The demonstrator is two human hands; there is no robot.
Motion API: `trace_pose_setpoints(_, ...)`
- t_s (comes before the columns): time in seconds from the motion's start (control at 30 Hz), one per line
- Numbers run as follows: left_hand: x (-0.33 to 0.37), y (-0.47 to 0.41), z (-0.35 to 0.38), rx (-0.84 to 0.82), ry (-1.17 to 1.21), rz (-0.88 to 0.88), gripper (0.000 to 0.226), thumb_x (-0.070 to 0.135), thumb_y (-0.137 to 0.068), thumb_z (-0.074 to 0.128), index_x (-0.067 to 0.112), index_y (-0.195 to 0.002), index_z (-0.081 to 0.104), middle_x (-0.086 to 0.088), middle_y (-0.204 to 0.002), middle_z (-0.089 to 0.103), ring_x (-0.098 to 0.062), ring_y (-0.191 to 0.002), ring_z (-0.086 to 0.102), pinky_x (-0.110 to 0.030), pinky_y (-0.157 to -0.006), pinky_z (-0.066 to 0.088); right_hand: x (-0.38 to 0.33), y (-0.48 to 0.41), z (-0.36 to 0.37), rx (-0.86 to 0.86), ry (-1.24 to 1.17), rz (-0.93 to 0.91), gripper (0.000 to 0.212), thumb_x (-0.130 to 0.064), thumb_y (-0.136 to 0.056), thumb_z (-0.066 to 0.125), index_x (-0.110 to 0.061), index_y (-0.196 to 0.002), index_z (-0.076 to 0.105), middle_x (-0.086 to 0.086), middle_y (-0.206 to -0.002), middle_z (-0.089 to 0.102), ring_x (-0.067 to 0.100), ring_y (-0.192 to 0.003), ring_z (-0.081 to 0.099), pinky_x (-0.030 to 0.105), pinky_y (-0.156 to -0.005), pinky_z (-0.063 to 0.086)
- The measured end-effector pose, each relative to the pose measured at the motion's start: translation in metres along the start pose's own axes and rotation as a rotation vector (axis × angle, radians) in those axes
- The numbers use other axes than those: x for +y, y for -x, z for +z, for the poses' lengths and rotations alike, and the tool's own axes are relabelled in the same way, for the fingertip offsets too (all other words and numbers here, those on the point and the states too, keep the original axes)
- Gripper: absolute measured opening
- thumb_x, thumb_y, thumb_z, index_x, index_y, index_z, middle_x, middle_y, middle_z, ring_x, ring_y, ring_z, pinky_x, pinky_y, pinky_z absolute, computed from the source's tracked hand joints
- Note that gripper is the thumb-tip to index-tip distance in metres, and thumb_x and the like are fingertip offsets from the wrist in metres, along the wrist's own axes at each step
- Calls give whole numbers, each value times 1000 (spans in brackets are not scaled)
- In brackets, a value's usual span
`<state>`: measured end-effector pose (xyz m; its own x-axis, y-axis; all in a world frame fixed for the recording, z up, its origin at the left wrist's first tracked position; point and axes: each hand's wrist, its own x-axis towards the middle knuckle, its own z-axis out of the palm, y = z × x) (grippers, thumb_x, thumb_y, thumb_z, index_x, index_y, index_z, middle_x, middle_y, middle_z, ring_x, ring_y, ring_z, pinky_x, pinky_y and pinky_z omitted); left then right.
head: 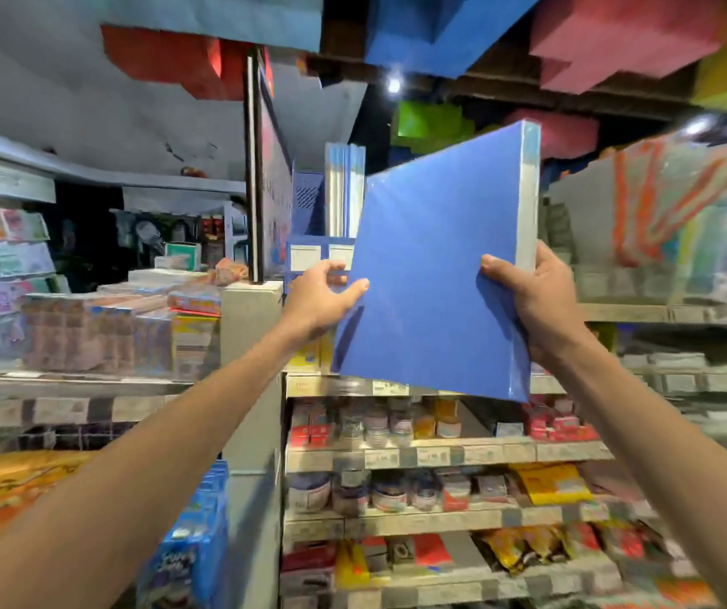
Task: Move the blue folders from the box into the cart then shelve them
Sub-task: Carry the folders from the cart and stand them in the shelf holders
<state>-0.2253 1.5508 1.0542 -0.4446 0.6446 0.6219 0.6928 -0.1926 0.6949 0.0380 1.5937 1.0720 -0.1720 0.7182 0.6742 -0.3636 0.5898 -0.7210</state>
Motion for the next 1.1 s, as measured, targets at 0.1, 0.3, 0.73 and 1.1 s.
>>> trace_pose_setpoints(0.1,15,-23,12,-14,-66,34,58,49,-84,72,19,-131,59,4,-118,71,-17,-109,67,-41,-99,51,1,-20,-9,55,91,-91,21,-4,-90,68,-7,-109,61,4,-97,69,11,-78,65,29,-70,55)
trace_pose_setpoints(0.3,20,-82,24,35,-190,140,50,42,-91,66,19,-134,55,-1,-130,66,-22,-114,64,-41,-100,49,3,-79,-10,157,181,-247,19,-7,-87,71,-11,-101,59,-9,-85,64,-7,-68,59,16,-63,48)
trace_pose_setpoints(0.73,-14,-251,47,246,-464,405,68,34,-87,71,12,-145,42,-13,-149,43,-31,-141,37,-50,-113,32,28,-249,55,343,326,-485,20,-12,-83,69,-2,-98,61,5,-82,63,14,-68,53,14,-55,39)
trace_pose_setpoints(1.1,-43,-325,69,312,-625,484,88,52,-93,61,25,-161,13,-11,-168,-10,-32,-154,-14,-53,-122,12,80,-350,105,331,360,-425,17,-15,-88,64,-10,-101,53,9,-95,61,27,-88,58,22,-66,42)
